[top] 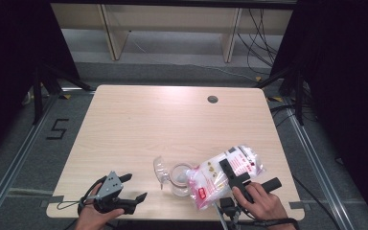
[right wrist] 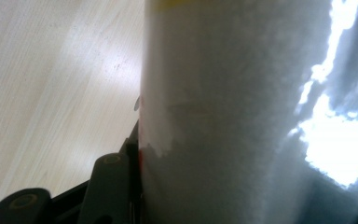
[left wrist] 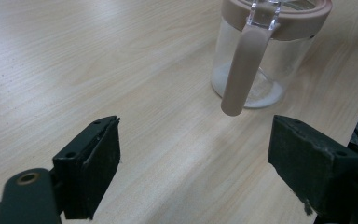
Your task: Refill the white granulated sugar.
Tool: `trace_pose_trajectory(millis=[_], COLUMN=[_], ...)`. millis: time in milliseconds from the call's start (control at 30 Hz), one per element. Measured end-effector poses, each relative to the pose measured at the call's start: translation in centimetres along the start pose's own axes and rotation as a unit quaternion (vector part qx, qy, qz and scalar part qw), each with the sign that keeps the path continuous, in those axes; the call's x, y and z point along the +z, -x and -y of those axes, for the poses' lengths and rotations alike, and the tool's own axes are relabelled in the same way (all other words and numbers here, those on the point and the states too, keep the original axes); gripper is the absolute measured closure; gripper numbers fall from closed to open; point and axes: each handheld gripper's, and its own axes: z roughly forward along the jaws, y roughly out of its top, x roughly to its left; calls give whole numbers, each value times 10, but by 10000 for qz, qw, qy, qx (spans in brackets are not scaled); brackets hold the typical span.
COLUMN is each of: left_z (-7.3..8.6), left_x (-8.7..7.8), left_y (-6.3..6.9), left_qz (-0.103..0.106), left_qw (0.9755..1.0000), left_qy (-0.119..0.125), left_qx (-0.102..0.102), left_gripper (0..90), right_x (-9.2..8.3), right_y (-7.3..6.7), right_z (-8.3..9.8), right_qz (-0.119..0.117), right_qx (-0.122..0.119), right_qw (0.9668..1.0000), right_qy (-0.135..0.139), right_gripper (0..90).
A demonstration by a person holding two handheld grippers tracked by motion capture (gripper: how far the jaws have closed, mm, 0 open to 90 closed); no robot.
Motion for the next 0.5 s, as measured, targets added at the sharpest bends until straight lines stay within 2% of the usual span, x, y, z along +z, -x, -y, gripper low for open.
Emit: trace_pose_trajectory(millis=[33, 100, 233, 300, 333, 400, 467, 500], left_z=[0, 0, -1, 0, -1, 0, 0, 0], left_x=[-1, -1, -2, -2, -2, -2, -2, -2], left_y=[0, 1, -1, -1, -1, 1, 1, 0], left_qz=[-2, -23, -36, -17, -16, -22, -18, -14], left_qw=[10000, 10000, 10000, 10000, 10000, 9999, 9999, 10000], left_qy=[-27, -11, -36, -24, -25, -13, -12, -24], left_qx=[37, -82, 47, 38, 48, -100, -101, -2], left_gripper=[166, 166, 166, 166, 166, 166, 166, 166], right_x=[0, 0, 0, -1, -1, -1, -1, -1], right_y=[0, 0, 1, -1, 0, 0, -1, -1], right_z=[0, 0, 0, -1, -1, -2, -1, -2], right_qz=[3, 3, 10, -16, 14, -28, -36, -33], right_qx=[-24, 3, -50, 95, -51, -60, -6, -19], right_qw=[10000, 10000, 10000, 9999, 10000, 10000, 10000, 10000], right_qy=[-7, 3, -9, -53, -24, -25, -48, -45], right_gripper=[533, 533, 534, 534, 534, 534, 534, 535])
